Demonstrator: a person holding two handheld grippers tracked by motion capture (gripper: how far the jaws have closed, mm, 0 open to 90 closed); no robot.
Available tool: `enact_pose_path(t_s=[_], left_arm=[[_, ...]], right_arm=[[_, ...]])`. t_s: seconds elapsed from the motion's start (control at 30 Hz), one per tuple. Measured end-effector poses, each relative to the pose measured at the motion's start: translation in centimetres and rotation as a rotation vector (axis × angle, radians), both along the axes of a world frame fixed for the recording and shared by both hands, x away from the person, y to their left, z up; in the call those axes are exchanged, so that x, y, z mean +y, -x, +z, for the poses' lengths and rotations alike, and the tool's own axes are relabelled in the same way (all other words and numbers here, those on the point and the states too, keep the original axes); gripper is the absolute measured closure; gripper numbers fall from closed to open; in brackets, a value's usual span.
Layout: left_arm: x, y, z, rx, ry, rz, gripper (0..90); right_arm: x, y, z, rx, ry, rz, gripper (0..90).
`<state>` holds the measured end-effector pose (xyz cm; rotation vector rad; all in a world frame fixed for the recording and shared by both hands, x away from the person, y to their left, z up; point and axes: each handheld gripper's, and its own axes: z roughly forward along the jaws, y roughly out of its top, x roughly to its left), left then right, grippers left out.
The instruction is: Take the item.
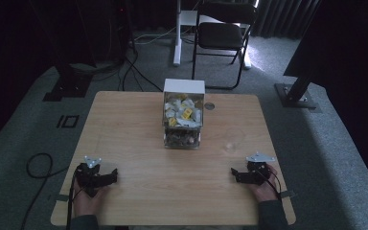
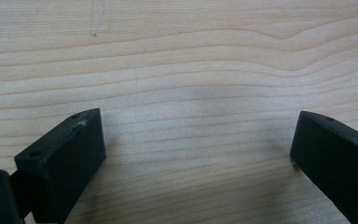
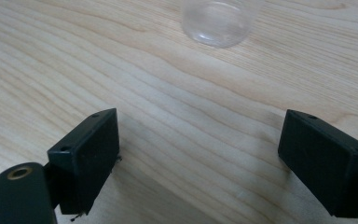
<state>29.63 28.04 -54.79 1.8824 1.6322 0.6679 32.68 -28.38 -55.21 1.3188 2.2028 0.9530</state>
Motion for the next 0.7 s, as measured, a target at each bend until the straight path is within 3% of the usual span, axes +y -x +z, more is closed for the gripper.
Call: enact_pose_path(t_s=[0.23,0.7], left_arm=[[0.0,0.0,0.0,0.0,0.0,0.0,3.5],[0.0,0.0,0.0,0.0,0.0,0.0,3.5]], right_arm=[[-0.2,0.1,0.3,0.009,-0.009,-0.019,20.5],[0.8,0.6,2.3,-0.052,-0.04,0.0,23.2]])
